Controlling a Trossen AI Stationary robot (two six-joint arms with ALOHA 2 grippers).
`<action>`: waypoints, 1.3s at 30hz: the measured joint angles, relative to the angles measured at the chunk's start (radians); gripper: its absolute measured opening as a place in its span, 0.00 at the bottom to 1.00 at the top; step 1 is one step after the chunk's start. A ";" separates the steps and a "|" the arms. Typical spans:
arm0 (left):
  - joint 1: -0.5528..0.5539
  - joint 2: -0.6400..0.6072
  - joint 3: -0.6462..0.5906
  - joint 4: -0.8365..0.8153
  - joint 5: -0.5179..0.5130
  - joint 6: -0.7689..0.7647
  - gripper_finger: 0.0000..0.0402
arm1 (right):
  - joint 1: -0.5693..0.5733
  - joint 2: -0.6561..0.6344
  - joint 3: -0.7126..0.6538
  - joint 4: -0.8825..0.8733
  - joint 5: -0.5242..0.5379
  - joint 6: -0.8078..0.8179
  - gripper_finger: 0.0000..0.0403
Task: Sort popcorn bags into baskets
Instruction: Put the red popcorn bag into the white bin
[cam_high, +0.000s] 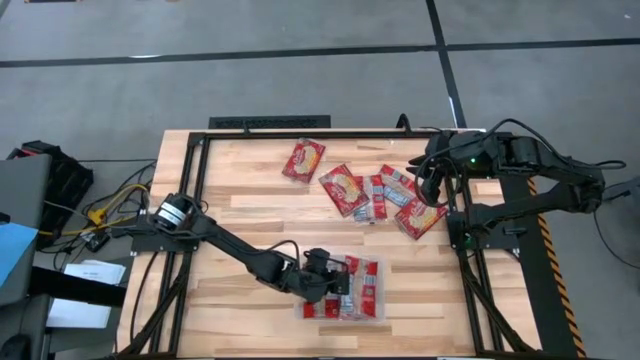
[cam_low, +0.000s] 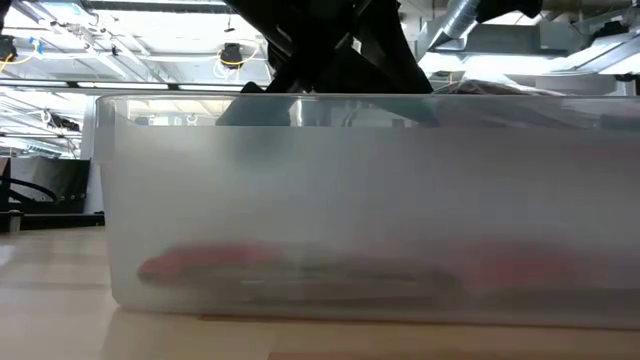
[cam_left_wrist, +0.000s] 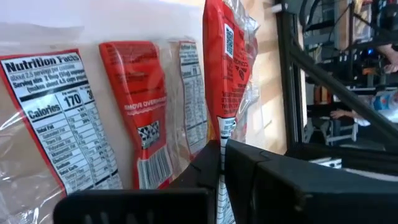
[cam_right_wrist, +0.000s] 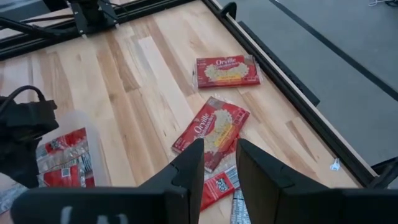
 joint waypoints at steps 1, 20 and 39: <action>0.001 0.000 0.000 -0.002 0.004 0.000 0.00 | 0.000 0.000 0.000 0.000 0.000 0.000 0.29; 0.083 -0.014 -0.002 -0.024 0.122 0.051 0.42 | -0.001 0.000 0.000 0.003 0.018 -0.003 0.29; 0.662 -0.601 -0.001 -0.633 0.221 0.808 0.53 | -0.080 0.047 0.001 0.008 0.097 -0.029 0.38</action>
